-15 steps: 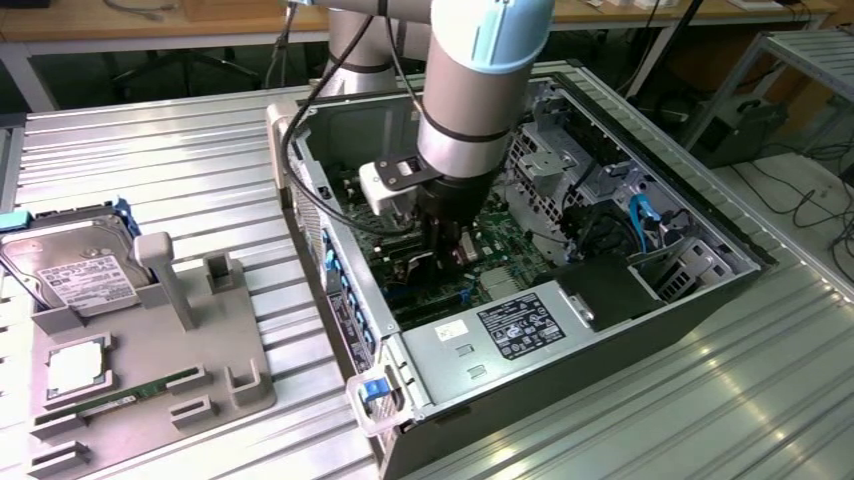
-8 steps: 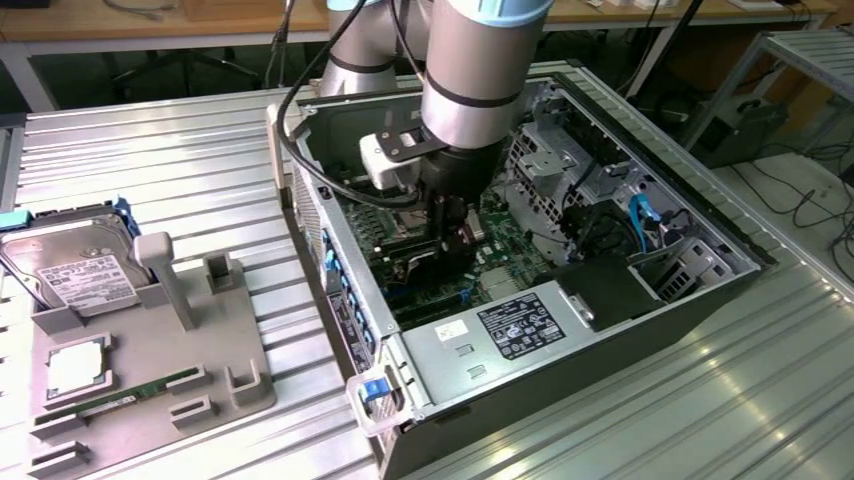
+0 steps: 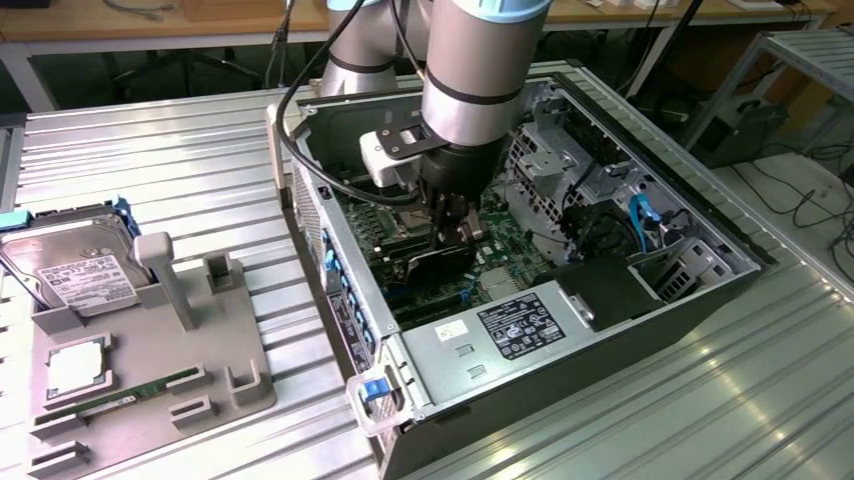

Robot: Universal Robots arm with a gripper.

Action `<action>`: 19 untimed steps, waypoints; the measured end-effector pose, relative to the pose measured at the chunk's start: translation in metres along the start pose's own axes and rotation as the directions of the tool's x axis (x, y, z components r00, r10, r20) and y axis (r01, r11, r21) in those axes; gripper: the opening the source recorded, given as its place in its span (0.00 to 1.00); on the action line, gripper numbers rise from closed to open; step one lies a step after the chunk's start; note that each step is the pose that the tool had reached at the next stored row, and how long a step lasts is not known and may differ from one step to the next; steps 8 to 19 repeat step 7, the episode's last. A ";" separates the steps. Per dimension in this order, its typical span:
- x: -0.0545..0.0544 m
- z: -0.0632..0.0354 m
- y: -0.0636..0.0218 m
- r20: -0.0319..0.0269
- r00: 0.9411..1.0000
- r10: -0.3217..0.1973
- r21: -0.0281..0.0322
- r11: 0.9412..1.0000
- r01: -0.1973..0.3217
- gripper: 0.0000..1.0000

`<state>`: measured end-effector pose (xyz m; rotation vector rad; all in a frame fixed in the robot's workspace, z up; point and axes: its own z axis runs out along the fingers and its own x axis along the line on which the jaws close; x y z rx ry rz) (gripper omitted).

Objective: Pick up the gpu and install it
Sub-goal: 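Insert the gpu into the slot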

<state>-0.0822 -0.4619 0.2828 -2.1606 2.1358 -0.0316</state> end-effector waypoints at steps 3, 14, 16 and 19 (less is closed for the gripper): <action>0.000 0.0000 0.0000 0.000 1.000 0.000 0.000 1.000 0.000 0.11; 0.000 0.0000 0.0000 0.000 1.000 0.000 0.000 1.000 0.000 0.11; 0.000 0.0000 0.0000 0.000 1.000 0.000 0.000 1.000 0.000 0.11; 0.000 0.0000 0.0000 0.000 1.000 0.000 0.000 1.000 0.000 0.11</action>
